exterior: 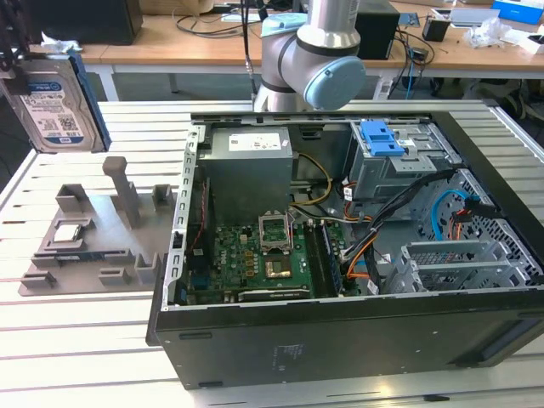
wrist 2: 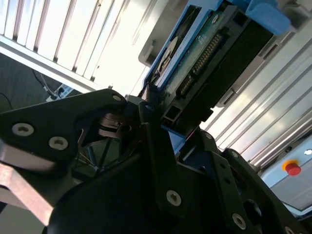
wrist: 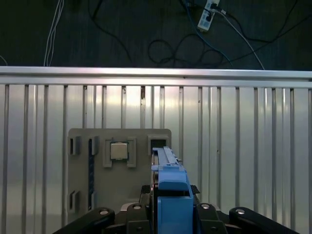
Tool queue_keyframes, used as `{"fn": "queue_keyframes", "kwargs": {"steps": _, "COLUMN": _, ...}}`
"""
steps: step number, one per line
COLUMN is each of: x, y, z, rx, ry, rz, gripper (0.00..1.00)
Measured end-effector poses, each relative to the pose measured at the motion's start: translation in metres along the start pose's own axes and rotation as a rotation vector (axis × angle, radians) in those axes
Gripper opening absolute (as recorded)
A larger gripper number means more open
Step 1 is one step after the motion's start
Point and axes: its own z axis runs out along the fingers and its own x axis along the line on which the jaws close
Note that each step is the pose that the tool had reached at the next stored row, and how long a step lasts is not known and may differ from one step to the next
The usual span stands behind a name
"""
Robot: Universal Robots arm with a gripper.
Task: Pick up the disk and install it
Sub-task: 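Pick up the disk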
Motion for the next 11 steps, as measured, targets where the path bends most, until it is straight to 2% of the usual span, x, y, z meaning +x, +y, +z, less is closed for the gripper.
{"fn": "queue_keyframes", "kwargs": {"steps": 4, "x": -0.0002, "y": 0.0004, "z": -0.0091, "rx": -0.0001, "ry": 0.0, "rz": 0.0, "gripper": 0.37}}
{"fn": "queue_keyframes", "kwargs": {"steps": 11, "x": -0.0003, "y": 0.0008, "z": -0.0194, "rx": 0.0, "ry": 0.0, "rz": 0.0, "gripper": 0.37}}
